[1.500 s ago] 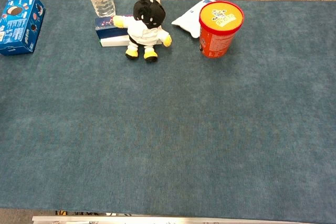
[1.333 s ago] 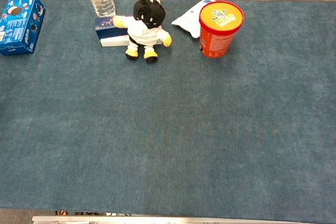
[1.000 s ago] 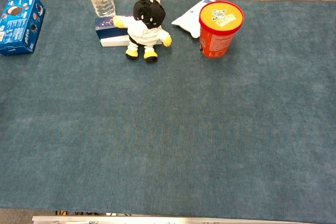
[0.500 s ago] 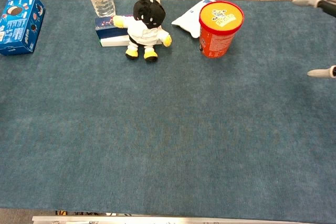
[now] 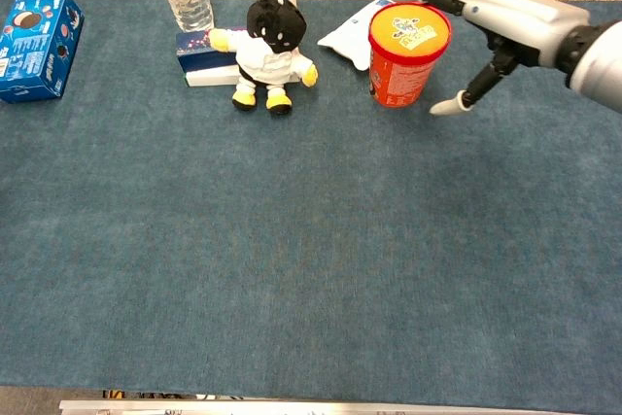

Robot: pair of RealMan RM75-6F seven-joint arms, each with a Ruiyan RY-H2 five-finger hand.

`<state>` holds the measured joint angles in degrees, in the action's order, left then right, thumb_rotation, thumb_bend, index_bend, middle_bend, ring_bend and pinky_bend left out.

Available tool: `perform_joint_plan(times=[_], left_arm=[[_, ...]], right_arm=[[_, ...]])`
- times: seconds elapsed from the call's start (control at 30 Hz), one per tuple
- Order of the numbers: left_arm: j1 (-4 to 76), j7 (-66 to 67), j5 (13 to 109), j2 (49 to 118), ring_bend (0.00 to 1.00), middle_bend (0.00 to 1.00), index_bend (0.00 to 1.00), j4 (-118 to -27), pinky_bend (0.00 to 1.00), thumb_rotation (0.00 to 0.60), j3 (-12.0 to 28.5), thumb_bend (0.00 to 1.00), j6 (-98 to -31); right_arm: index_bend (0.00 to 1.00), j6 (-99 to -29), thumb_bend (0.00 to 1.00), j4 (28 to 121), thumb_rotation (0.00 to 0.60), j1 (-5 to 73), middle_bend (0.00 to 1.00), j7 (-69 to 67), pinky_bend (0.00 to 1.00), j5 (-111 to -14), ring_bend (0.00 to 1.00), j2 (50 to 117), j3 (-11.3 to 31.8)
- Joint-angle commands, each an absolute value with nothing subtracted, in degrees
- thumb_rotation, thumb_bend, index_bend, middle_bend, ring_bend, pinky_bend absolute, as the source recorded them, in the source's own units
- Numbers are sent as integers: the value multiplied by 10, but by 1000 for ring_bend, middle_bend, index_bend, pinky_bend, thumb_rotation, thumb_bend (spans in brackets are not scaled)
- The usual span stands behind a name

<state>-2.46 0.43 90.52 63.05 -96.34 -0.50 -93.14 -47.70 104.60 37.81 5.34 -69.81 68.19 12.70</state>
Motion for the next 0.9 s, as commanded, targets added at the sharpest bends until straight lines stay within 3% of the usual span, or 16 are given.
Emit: perform_joint_plan(times=[0.03, 0.4, 0.9], left_arm=[[-28, 0, 905, 628, 36, 56, 58, -963, 20, 600, -5, 248, -937], [-38, -10, 901, 627, 36, 56, 57, -956, 20, 600, -6, 249, -945], [-46, -20, 883, 628, 36, 56, 58, -943, 20, 600, -4, 248, -941]], right_arm=[[0, -451, 0, 1015, 600, 437, 0, 118, 0, -626, 0, 738, 151], [0, -450, 0, 916, 600, 548, 0, 203, 0, -490, 0, 858, 175], [0, -423, 0, 766, 600, 641, 0, 221, 0, -401, 0, 956, 187]])
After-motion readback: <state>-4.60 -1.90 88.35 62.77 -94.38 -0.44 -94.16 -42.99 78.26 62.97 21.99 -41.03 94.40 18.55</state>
